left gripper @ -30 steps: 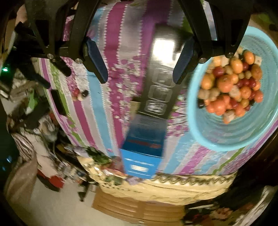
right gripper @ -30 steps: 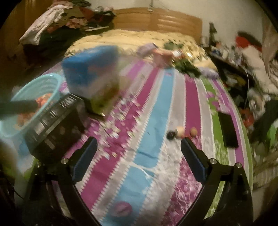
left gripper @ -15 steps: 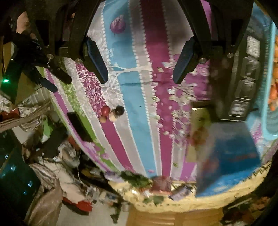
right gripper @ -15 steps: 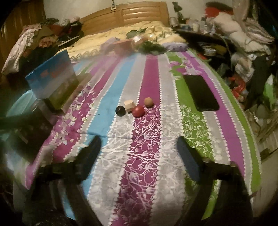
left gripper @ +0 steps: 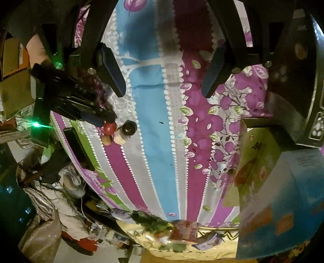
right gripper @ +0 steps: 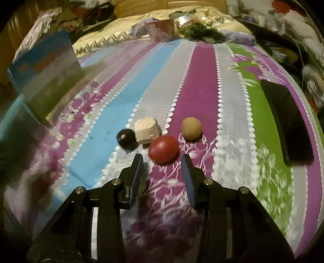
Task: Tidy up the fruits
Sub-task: 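Grasp a red tomato with the right tool while the left tool approaches the dark ball, then close the left tool on the dark ball and lift it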
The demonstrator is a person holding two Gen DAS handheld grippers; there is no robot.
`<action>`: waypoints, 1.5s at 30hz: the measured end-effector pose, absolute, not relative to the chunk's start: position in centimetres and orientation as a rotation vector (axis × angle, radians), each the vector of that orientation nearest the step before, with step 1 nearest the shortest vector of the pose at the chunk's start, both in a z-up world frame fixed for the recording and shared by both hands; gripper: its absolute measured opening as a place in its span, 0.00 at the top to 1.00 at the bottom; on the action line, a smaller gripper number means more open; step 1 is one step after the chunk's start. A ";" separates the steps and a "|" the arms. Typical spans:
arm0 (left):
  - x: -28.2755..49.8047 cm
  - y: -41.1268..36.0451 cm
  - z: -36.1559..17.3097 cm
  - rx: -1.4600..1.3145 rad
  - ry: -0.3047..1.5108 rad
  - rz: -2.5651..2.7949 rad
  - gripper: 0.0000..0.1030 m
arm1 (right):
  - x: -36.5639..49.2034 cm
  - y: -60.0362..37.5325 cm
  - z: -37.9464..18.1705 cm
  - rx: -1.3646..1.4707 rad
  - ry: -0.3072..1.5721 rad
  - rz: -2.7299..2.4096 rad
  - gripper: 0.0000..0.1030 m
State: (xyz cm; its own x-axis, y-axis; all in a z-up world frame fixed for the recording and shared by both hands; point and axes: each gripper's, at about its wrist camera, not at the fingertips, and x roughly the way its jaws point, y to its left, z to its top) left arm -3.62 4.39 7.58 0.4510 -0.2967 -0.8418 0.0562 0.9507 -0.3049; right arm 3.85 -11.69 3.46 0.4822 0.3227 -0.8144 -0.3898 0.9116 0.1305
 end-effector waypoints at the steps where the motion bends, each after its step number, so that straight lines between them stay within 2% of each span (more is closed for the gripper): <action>1: -3.4 4.3 7.4 -0.249 1.085 -0.224 0.24 | 4.0 -11.6 3.4 -0.085 0.969 0.436 0.61; 4: -2.8 3.5 6.8 -0.248 1.088 -0.247 0.24 | 4.4 -11.3 3.4 -0.110 0.956 0.442 0.61; 7: -1.9 2.6 6.2 -0.244 1.084 -0.270 0.24 | 4.3 -11.4 3.5 -0.127 0.953 0.423 0.69; 14: 1.2 -0.2 4.0 -0.185 1.052 -0.349 0.25 | 2.4 -13.7 5.3 -0.025 0.932 0.389 0.69; 17: 2.6 -1.3 2.5 -0.169 1.082 -0.390 0.32 | 1.4 -14.8 6.0 0.013 0.920 0.380 0.69; 21: 3.4 -2.2 2.6 -0.144 1.056 -0.415 0.33 | 1.1 -15.5 6.4 0.059 0.912 0.368 0.69; 25: 3.8 -2.9 2.6 -0.119 1.047 -0.427 0.48 | 1.4 -15.6 6.4 0.089 0.908 0.363 0.69; 29: 3.9 -3.9 2.5 -0.096 1.047 -0.456 0.72 | 1.2 -15.8 6.4 0.099 0.904 0.359 0.69; 34: 3.5 -4.4 2.4 -0.073 1.037 -0.441 0.75 | 1.1 -15.9 6.8 0.093 0.908 0.336 0.69; 39: 2.4 -3.5 5.1 -0.091 0.984 -0.410 0.75 | 0.7 -15.5 8.4 0.062 0.894 0.295 0.69; 45: -1.4 0.3 12.5 -0.105 0.842 -0.289 0.75 | -0.1 -13.9 11.8 0.025 0.837 0.283 0.69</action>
